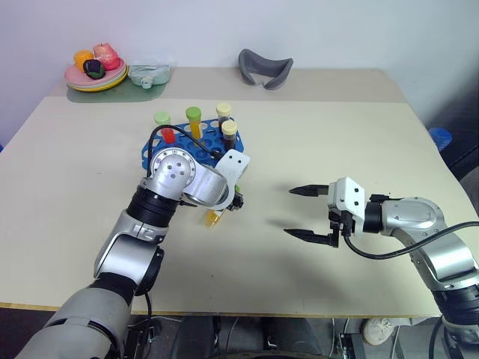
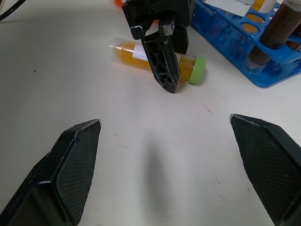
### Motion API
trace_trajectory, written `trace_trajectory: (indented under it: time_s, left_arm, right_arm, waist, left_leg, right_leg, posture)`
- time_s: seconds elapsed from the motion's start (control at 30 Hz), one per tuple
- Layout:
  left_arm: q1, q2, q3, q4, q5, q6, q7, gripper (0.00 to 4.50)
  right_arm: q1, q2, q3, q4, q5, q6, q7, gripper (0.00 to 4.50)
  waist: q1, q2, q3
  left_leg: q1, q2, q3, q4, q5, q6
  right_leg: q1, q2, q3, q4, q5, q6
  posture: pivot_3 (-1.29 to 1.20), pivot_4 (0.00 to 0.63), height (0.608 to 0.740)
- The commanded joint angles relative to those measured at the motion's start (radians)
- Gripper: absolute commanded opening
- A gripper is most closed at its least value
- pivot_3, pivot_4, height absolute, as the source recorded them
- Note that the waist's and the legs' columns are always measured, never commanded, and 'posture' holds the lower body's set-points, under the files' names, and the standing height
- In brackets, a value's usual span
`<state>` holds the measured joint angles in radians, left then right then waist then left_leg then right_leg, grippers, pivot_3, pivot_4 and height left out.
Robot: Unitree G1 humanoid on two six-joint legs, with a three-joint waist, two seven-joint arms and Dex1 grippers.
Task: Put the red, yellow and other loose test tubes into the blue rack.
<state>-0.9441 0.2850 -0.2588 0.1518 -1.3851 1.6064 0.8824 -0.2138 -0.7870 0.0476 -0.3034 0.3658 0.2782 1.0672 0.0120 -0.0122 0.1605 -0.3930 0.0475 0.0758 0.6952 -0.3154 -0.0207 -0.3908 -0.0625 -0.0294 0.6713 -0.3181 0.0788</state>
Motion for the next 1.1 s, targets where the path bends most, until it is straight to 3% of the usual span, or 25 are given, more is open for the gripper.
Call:
trace_trajectory:
  time_s: [0.03,0.1,0.43,0.53,0.6,0.7,0.77,0.97,1.1]
  left_arm:
    - [-0.009,0.004,0.015,-0.005,0.009,0.008,0.019,1.89]
    - [-0.015,0.006,0.014,0.000,0.014,0.008,0.023,0.98]
    - [-0.029,0.004,0.031,-0.009,0.055,0.008,0.021,0.98]
    - [-0.049,0.020,0.019,-0.108,0.151,0.008,-0.027,0.98]
    - [-0.043,0.056,0.029,-0.206,0.206,0.008,-0.049,0.98]
    - [-0.023,0.195,-0.031,-0.462,0.345,-0.104,-0.208,0.98]
    - [0.027,0.257,0.003,-0.545,0.364,-0.119,-0.300,0.98]
    - [0.266,0.370,0.188,-0.727,0.549,-0.488,-0.583,0.98]
    - [0.383,0.308,0.238,-0.685,0.757,-0.811,-0.649,0.98]
  right_arm:
    - [-0.020,0.006,-0.012,-0.007,0.003,-0.013,-0.001,4.50]
    - [-0.024,0.007,-0.011,-0.005,0.002,-0.014,-0.001,4.50]
    - [-0.041,0.012,-0.002,-0.010,-0.001,-0.001,-0.008,4.50]
    - [-0.049,0.013,-0.001,-0.012,0.000,0.005,-0.010,4.50]
    - [-0.053,0.011,-0.006,-0.013,0.003,0.010,-0.010,4.50]
    - [-0.057,0.007,-0.018,-0.011,0.015,0.017,-0.006,4.50]
    - [-0.070,0.009,-0.025,-0.001,0.026,0.024,-0.004,4.50]
    - [-0.131,0.045,-0.007,0.036,0.038,0.033,-0.004,4.50]
    - [-0.160,0.071,0.008,0.048,0.030,0.039,-0.008,4.50]
  waist:
    - [0.000,0.000,0.000]
    - [0.000,0.000,0.000]
    - [0.000,0.000,0.000]
    - [0.000,0.000,0.000]
    - [0.000,0.000,0.001]
    - [-0.003,0.000,0.001]
    - [-0.002,0.000,0.001]
    - [-0.002,0.000,0.001]
    - [0.003,0.000,0.001]
  left_leg:
    - [0.000,0.000,0.000,0.000,0.000,0.000]
    - [0.000,0.000,0.000,0.000,0.000,0.000]
    - [0.000,0.000,0.000,0.000,0.000,0.000]
    - [0.000,0.000,0.000,0.000,0.000,0.000]
    - [0.000,0.000,0.000,-0.001,0.000,0.000]
    - [0.000,0.000,0.001,-0.003,0.001,-0.001]
    - [0.001,0.000,0.001,-0.006,0.001,-0.002]
    - [0.002,0.000,0.002,-0.009,0.002,-0.003]
    - [0.002,-0.001,0.003,-0.009,0.002,-0.003]
  right_leg:
    - [0.000,0.000,0.000,0.000,0.000,0.000]
    - [0.000,0.000,0.000,0.000,0.000,0.000]
    - [0.000,0.000,0.000,0.000,0.000,0.000]
    - [0.000,0.000,0.000,0.000,0.000,0.000]
    - [0.000,0.000,0.000,-0.001,0.000,0.000]
    - [-0.001,0.001,0.000,-0.002,0.000,0.000]
    - [0.000,0.001,0.000,-0.004,0.000,0.000]
    - [-0.001,0.000,0.000,-0.005,0.000,0.000]
    - [0.000,0.000,0.000,-0.006,0.000,0.000]
  posture:
    - [0.00,0.150,0.735]
    - [0.00,0.150,0.735]
    - [0.00,0.150,0.735]
    - [0.00,0.150,0.735]
    - [0.00,0.150,0.735]
    - [0.00,0.150,0.735]
    - [0.00,0.150,0.735]
    - [0.00,0.150,0.735]
    - [0.00,0.150,0.735]
